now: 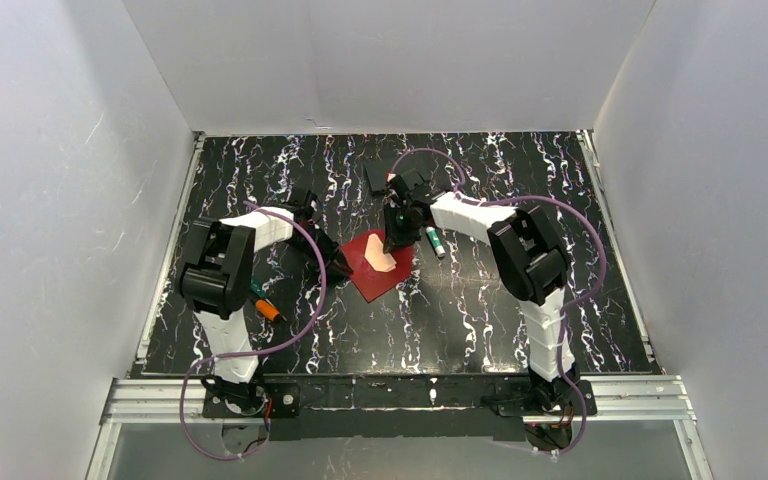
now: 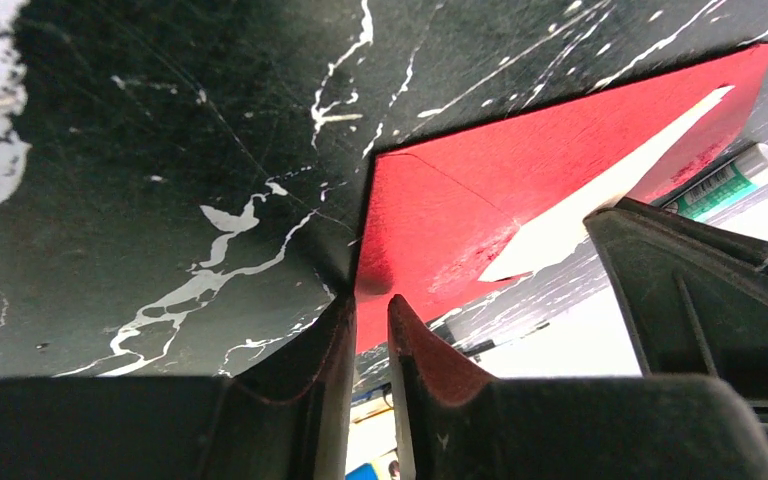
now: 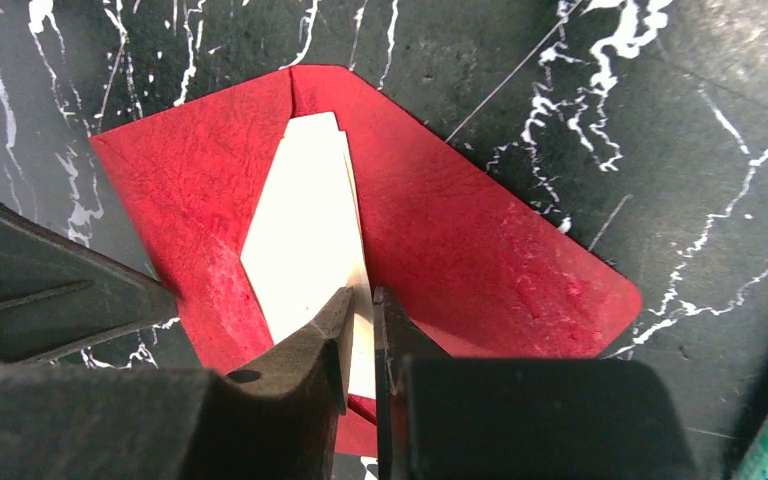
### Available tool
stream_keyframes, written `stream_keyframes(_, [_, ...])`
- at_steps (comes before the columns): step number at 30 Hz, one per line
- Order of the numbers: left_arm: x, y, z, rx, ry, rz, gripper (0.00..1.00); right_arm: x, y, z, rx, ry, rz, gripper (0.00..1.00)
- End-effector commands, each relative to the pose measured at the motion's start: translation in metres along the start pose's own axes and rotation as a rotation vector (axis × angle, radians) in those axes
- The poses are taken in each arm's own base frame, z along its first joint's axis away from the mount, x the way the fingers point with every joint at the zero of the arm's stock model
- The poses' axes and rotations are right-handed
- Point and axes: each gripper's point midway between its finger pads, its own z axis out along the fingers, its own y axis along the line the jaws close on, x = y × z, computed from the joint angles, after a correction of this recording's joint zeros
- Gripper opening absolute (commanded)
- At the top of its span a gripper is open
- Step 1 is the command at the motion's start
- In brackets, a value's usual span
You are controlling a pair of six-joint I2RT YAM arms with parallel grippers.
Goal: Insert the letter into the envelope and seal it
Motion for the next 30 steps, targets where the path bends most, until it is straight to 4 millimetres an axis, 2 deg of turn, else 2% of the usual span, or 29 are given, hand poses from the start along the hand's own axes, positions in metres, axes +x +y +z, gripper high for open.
stream_keyframes(1, [-0.001,0.016,0.016,-0.067,-0.006,-0.041,0.16,0.012,0.015,-0.002,-0.054,0.013,0.017,0.19])
stream_keyframes(7, [-0.001,0.017,0.017,-0.069,-0.005,-0.025,0.17,0.021,0.024,-0.002,-0.103,0.013,-0.001,0.19])
stream_keyframes(12, [-0.003,0.018,0.018,-0.083,0.002,0.030,0.19,0.020,0.030,0.002,-0.143,0.002,-0.075,0.19])
stream_keyframes(20, [-0.010,0.026,0.014,-0.140,-0.016,0.118,0.20,0.014,0.029,0.005,-0.142,-0.011,-0.172,0.19])
stream_keyframes(21, [-0.010,0.028,0.013,-0.151,-0.023,0.124,0.21,0.013,0.027,0.004,-0.129,-0.011,-0.170,0.20])
stream_keyframes(25, [-0.014,0.030,0.006,-0.172,-0.056,0.143,0.26,0.001,0.025,-0.006,-0.084,-0.062,-0.120,0.34])
stream_keyframes(30, [-0.020,0.032,0.000,-0.205,-0.088,0.182,0.26,-0.013,0.020,-0.012,-0.087,-0.101,-0.023,0.42])
